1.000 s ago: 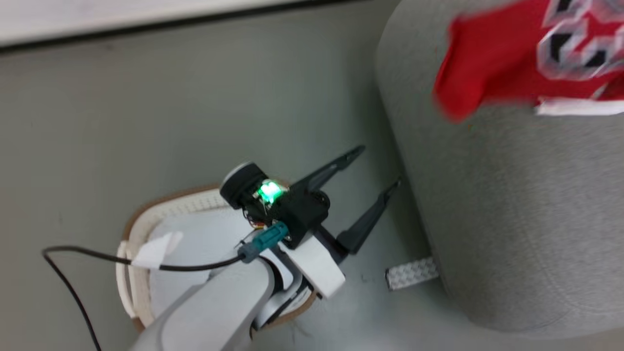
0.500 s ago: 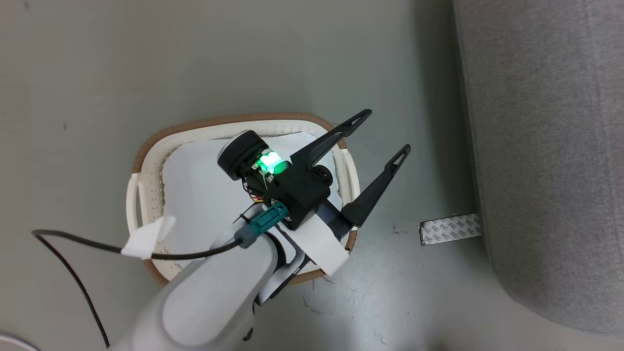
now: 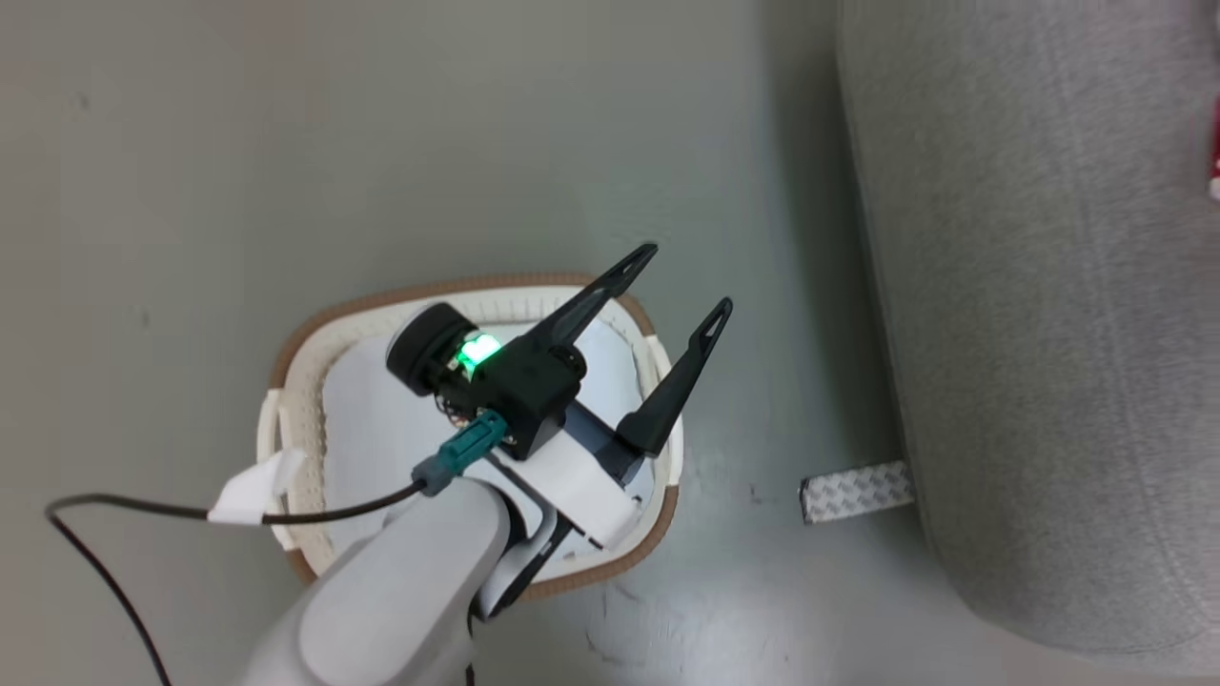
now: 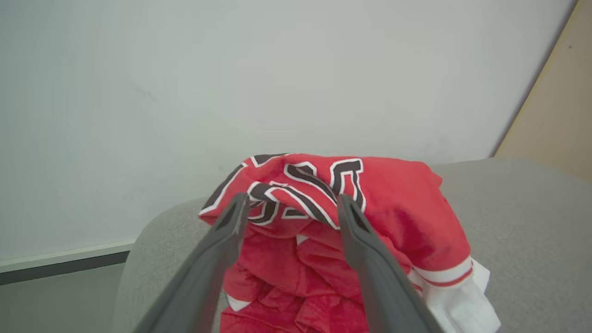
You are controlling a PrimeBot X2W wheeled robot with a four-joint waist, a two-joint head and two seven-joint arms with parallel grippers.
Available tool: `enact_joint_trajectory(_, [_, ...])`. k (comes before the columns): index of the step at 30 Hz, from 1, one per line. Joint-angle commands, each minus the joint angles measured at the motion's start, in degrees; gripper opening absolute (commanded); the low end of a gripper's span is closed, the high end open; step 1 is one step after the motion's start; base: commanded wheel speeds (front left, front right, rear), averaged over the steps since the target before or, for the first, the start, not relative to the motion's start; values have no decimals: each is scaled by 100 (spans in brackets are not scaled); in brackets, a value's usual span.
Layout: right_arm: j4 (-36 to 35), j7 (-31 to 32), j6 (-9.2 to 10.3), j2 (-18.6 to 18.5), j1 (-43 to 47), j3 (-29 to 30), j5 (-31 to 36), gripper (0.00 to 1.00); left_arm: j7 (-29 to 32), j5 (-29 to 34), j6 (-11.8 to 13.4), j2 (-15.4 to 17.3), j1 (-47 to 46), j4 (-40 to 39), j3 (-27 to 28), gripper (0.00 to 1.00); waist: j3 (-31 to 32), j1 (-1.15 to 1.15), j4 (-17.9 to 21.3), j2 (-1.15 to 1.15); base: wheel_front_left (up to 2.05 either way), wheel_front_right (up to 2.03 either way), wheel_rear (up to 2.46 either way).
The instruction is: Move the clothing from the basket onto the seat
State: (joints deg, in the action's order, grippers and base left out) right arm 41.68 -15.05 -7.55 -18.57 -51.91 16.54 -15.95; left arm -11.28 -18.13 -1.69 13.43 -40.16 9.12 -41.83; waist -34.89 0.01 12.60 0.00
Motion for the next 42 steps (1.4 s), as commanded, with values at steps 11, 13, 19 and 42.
enact_joint_trajectory(11, [-2274, -6, 13, 418, 2309, -907, 328, 100, -267, -567, 270, -164, 967, 305, 166, 100, 1795, -1, -195, 0, 0, 0, 0])
enact_joint_trajectory(13, [-2494, -6, 13, 462, 2626, -1036, 490, 100, -293, -644, 351, -197, 1130, 392, 209, 100, 2037, -1, -308, 0, 0, 0, 0])
enact_joint_trajectory(19, [-2958, -7, 14, 745, 3598, -1152, 821, 100, -366, -641, 610, -189, 1659, 705, 365, 100, 2673, -1, -702, 0, 0, 0, 0])
enact_joint_trajectory(42, [-2992, -7, 14, 1546, 5253, -1344, 1211, 100, -387, -34, 735, -438, 3640, 776, 2457, 100, 3639, -1, -797, 0, 0, 0, 0])
